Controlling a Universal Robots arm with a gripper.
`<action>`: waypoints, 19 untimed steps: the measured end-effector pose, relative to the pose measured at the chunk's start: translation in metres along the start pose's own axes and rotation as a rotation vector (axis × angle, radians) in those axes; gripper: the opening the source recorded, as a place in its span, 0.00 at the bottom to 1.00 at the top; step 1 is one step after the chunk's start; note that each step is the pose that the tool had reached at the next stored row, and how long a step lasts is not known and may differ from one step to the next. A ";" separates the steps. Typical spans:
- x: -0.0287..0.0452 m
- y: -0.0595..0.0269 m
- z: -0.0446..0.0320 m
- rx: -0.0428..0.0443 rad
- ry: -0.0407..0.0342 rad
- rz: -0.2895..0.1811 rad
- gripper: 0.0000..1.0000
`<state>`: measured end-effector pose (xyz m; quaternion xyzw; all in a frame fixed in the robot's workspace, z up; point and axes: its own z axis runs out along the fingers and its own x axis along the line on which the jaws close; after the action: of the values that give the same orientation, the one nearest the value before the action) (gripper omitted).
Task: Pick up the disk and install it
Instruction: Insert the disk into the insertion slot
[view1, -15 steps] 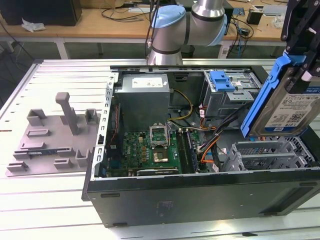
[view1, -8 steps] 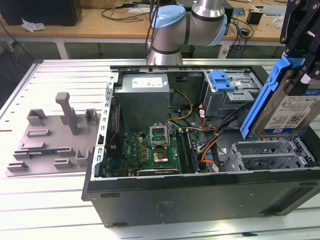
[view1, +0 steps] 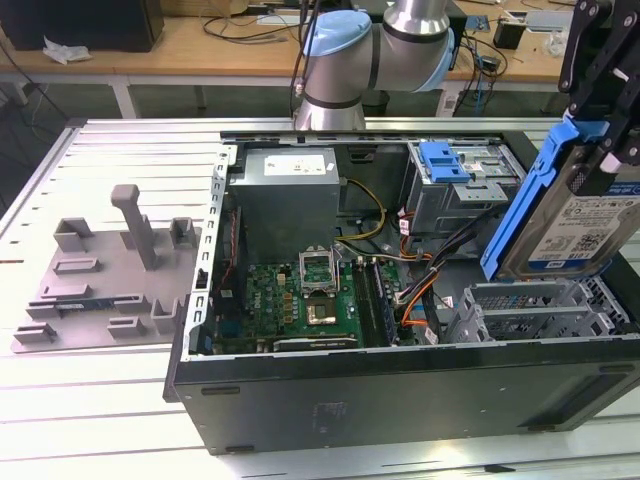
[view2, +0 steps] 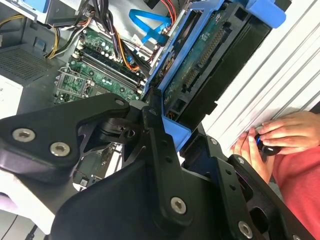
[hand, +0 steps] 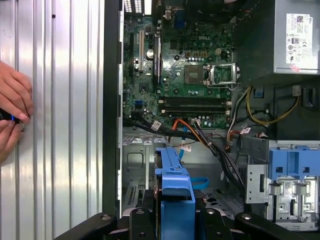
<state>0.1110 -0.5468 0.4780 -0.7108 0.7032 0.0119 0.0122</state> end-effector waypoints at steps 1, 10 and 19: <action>0.0001 0.0000 0.0012 -0.0001 0.0000 -0.002 0.37; 0.0014 -0.0005 0.0066 -0.0002 0.0000 -0.005 0.37; 0.0026 -0.0010 0.0117 -0.0002 0.0000 -0.006 0.37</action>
<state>0.1121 -0.5490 0.4662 -0.7128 0.7011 0.0119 0.0121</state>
